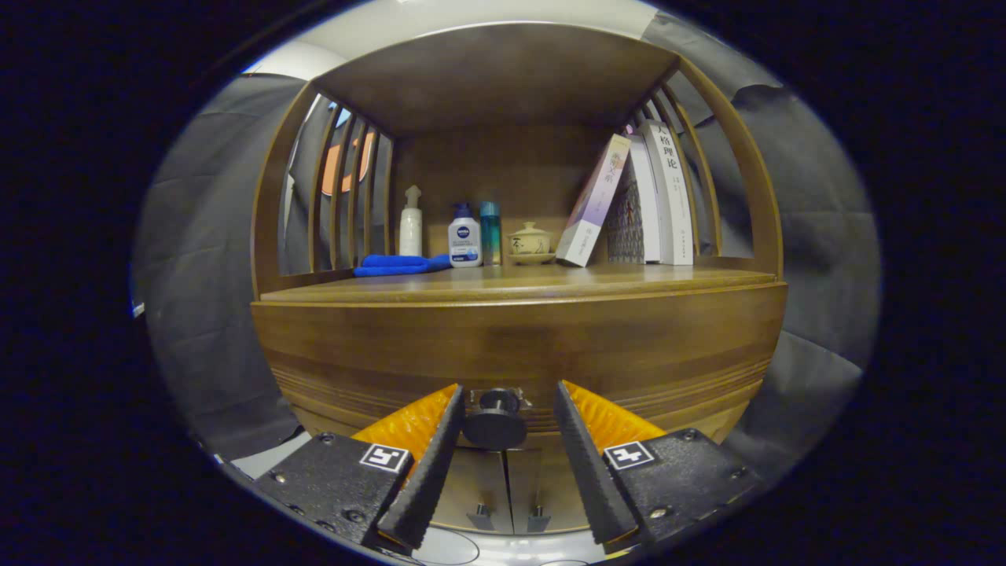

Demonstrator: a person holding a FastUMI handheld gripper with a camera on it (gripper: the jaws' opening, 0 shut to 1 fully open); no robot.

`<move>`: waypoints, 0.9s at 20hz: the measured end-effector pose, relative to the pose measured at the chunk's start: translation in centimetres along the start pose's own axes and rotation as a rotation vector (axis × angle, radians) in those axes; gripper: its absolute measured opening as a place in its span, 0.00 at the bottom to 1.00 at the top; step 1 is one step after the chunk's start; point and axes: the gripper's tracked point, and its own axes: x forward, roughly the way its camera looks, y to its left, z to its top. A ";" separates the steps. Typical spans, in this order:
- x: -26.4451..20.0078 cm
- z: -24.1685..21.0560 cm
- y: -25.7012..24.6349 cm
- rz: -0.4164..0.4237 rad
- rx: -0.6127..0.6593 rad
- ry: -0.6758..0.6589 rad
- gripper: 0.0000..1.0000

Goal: Pull open the drawer, take out the items inside it, and place them on the countertop above the cabinet.

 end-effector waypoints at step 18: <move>-0.7 -1.6 0.3 -0.061 0.015 0.032 0.36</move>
